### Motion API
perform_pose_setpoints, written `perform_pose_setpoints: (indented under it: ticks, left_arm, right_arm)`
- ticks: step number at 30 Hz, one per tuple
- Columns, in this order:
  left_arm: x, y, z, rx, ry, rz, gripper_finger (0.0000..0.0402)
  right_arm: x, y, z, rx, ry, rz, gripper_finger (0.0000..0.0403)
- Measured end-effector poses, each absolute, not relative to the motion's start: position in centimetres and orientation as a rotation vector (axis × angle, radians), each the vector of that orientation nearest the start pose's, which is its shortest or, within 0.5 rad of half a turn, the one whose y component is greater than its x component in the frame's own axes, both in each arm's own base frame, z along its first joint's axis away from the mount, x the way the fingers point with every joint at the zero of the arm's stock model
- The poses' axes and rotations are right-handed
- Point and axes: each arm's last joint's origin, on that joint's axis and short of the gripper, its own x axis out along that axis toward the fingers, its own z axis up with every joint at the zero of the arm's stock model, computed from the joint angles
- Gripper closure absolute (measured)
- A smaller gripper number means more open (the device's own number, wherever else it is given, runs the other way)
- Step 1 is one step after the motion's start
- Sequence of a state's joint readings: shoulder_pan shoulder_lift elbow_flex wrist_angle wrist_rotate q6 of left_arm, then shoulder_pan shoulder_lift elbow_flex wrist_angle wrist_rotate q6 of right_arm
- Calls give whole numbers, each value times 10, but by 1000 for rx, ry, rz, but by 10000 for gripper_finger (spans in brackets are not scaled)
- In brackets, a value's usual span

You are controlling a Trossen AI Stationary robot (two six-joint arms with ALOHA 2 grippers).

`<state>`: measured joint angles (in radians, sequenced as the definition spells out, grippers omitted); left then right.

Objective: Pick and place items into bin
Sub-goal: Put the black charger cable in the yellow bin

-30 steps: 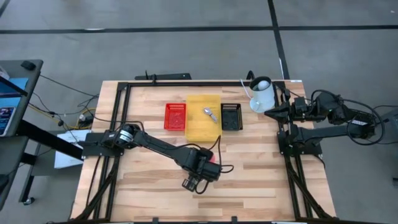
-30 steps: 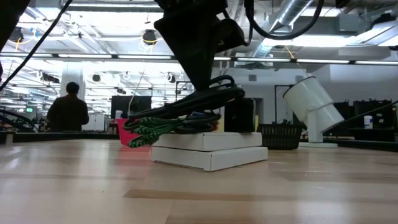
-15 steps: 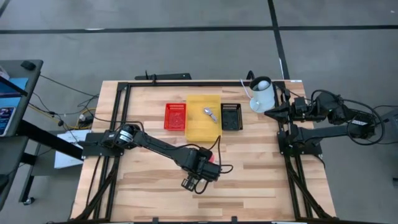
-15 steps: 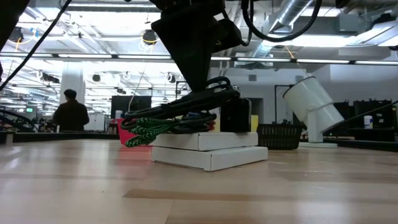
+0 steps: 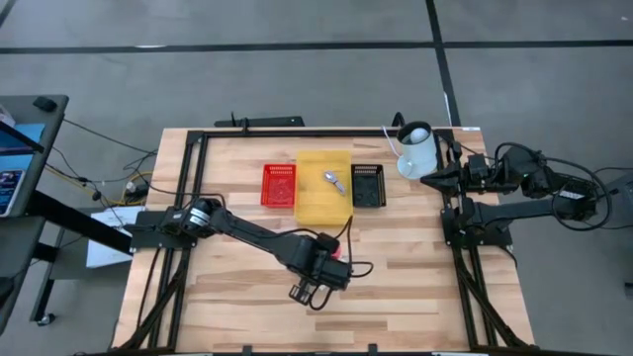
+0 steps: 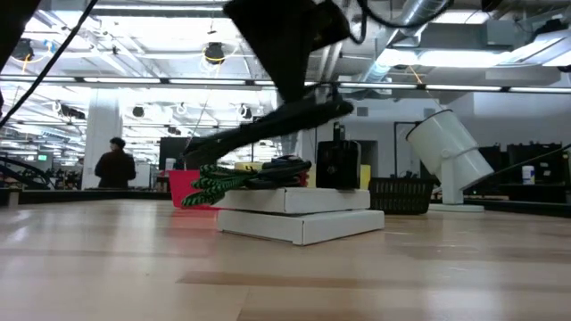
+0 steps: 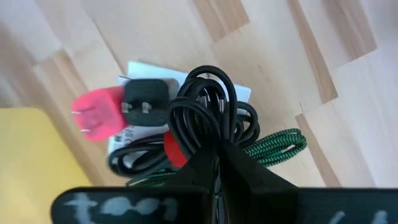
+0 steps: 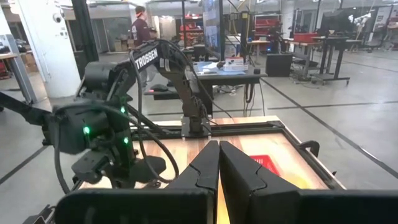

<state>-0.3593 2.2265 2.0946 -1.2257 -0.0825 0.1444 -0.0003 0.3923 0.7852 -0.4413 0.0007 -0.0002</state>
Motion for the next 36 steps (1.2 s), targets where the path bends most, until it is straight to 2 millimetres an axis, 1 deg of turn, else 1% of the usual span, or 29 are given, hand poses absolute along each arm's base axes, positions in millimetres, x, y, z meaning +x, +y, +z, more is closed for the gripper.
perform_pose_setpoints:
  ticks: [8, 11, 14, 18, 21, 24, 29, 36]
  left_arm:
    - [421, -154, 273, 496, 1297, -252, 401]
    - [421, -151, 283, 576, 1269, -224, 401]
    - [421, -146, 294, 678, 1246, -238, 401]
    - [425, -132, 302, 826, 1231, -207, 401]
    - [430, -116, 305, 928, 1235, -152, 401]
    - [435, -96, 306, 976, 1258, -161, 401]
    - [443, -55, 305, 957, 1292, -168, 401]
    - [450, 13, 307, 914, 1317, -75, 401]
  right_arm:
    - [76, 0, 349, 0, 48, -1, 395]
    - [76, 0, 349, 0, 48, -1, 395]
    - [76, 0, 349, 0, 48, -1, 395]
    - [76, 0, 349, 0, 48, -1, 395]
    - [76, 0, 349, 0, 48, -1, 395]
    - [76, 0, 349, 0, 49, -1, 395]
    - [76, 0, 349, 0, 48, -1, 395]
    - [76, 0, 349, 0, 49, -1, 395]
